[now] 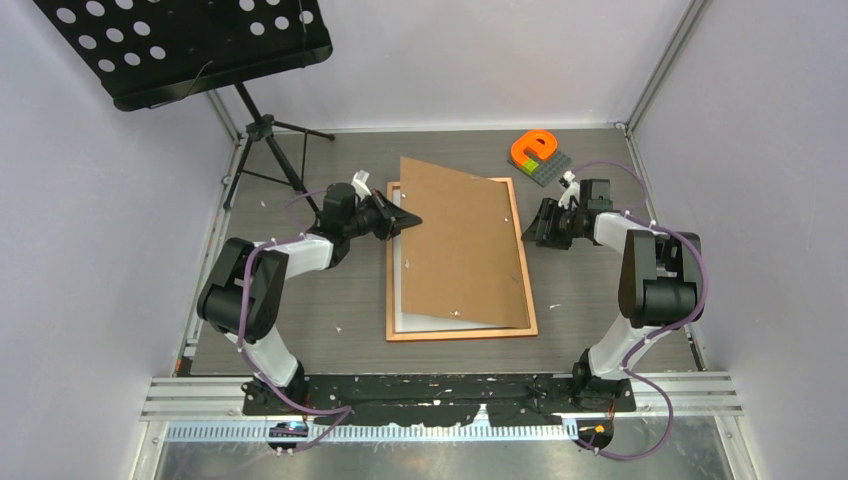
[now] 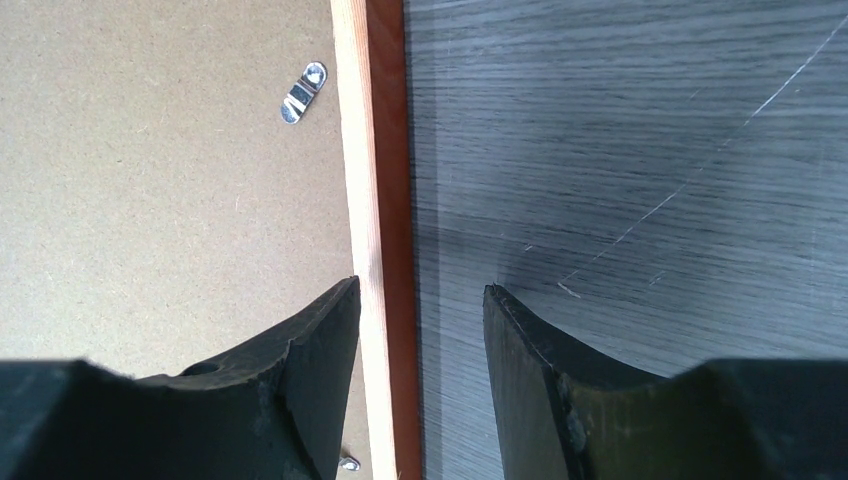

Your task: Put the photo into the frame

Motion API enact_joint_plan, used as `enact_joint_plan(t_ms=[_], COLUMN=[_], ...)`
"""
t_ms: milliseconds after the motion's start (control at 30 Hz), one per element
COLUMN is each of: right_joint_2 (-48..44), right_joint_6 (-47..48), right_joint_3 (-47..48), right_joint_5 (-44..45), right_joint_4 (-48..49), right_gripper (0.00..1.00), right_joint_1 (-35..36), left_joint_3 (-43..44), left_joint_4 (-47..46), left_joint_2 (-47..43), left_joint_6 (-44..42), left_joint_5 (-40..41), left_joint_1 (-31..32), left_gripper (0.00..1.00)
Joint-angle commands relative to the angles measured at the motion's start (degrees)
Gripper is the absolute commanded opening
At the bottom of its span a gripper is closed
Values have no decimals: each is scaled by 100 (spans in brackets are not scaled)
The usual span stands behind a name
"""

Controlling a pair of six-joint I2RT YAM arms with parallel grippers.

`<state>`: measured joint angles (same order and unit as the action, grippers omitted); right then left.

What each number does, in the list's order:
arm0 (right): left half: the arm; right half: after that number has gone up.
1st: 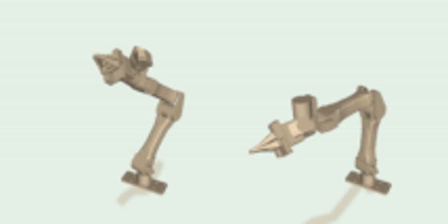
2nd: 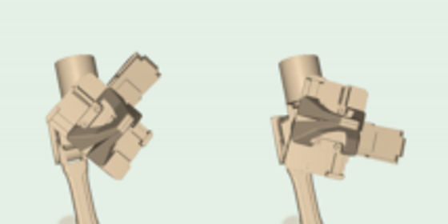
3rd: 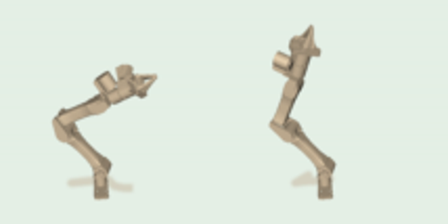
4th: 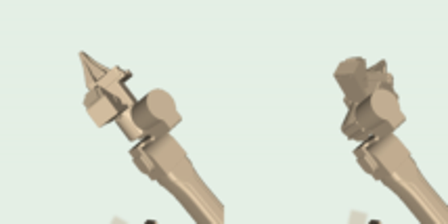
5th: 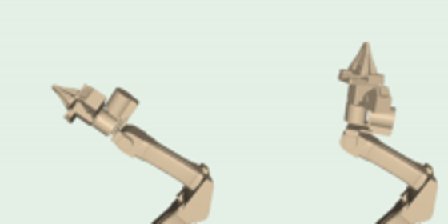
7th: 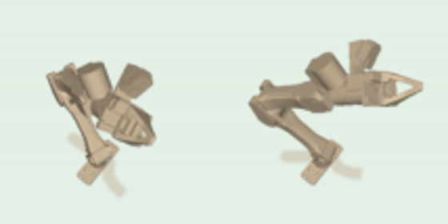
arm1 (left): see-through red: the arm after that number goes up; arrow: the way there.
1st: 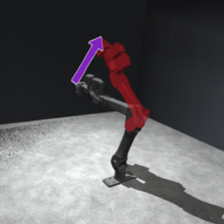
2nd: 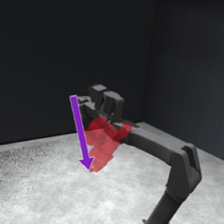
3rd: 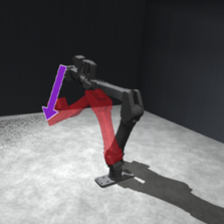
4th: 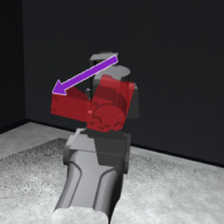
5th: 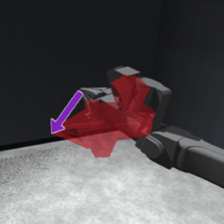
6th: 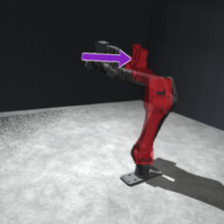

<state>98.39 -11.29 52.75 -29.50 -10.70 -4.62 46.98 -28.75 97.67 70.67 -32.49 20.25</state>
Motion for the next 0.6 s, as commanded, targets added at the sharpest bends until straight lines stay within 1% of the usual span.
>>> enact_joint_plan(t_ms=[0, 233, 567], right_joint_2=[-11, 15, 30], right_joint_6=[40, 39, 39], right_joint_3=[42, 50, 50], right_joint_5=[16, 23, -2], right_joint_4=[145, 147, 156], right_gripper=[55, 55, 55], right_joint_1=[23, 23, 24], left_joint_3=[135, 24, -112], left_joint_4=[-289, -254, -99], left_joint_2=[-33, 61, 248], left_joint_6=[260, 150, -350], left_joint_5=[-117, -52, 217], left_joint_1=[-12, -5, 73], left_gripper=[0, 0, 0])
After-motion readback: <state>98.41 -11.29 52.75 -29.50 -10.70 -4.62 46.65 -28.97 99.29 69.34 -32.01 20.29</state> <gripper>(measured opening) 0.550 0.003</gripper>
